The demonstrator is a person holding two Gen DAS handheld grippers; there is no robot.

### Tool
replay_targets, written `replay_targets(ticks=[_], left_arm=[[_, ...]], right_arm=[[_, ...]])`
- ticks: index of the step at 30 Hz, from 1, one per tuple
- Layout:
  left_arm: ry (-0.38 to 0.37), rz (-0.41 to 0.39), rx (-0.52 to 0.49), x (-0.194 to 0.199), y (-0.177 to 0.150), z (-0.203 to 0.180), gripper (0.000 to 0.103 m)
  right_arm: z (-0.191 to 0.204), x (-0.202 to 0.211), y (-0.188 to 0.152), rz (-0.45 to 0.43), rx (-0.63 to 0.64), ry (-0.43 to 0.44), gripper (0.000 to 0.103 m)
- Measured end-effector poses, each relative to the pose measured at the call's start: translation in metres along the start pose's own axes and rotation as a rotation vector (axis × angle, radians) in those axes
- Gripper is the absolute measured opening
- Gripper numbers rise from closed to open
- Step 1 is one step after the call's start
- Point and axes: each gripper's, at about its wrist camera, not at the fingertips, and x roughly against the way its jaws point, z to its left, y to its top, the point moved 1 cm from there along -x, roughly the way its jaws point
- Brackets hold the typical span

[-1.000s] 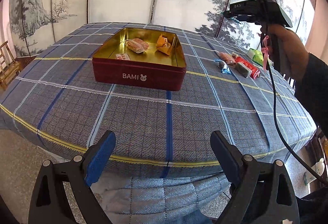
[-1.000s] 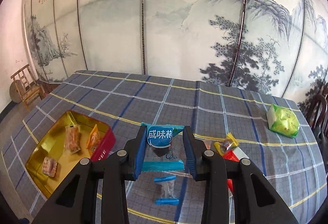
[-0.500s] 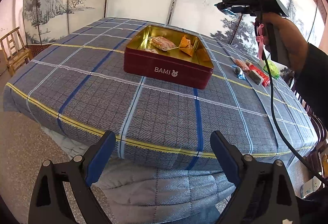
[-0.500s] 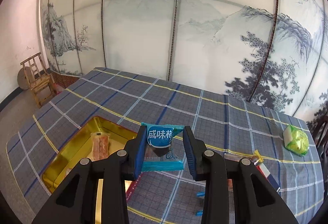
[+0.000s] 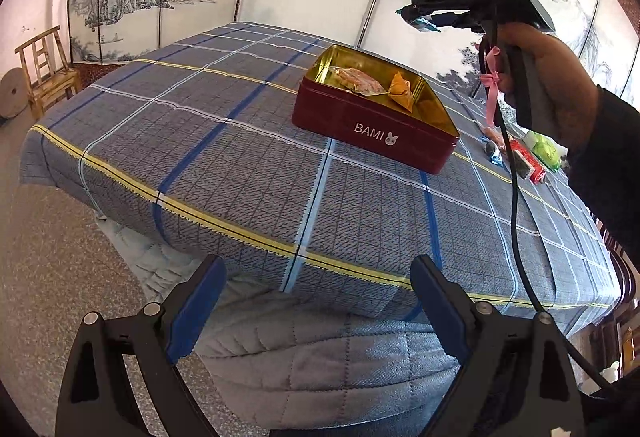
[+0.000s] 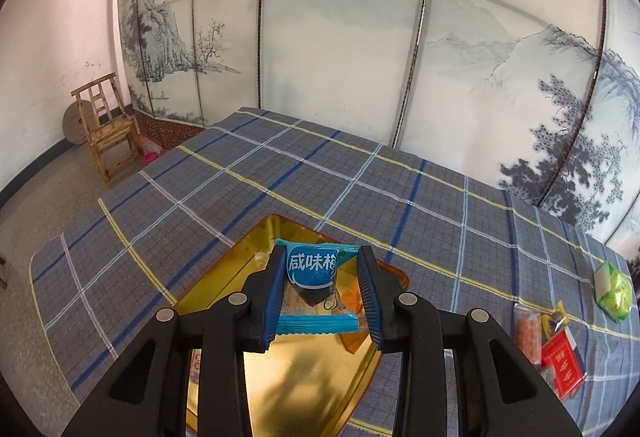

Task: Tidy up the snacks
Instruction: 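Carry the biscuit packet with the right tool over the tin and lower it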

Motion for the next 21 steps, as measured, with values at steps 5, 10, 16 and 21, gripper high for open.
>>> replay_targets(ticks=[5,10,16,21], left_arm=[[0.005,0.004,0.017,-0.001,-0.001,0.006,0.091],[0.004,0.012,0.022,-0.003,-0.003,0.008,0.091],[0.006,0.019,0.024,-0.004,-0.005,0.009,0.091],[0.007,0.022,0.02,-0.005,-0.005,0.007,0.091]], right_arm=[[0.015,-0.01,-0.011,0.029,0.005,0.025,0.036],[0.025,-0.02,-0.032,0.071,0.002,0.046,0.036],[0.033,-0.031,-0.065,0.131,0.003,0.064,0.036],[0.036,-0.037,-0.081,0.155,0.002,0.078,0.036]])
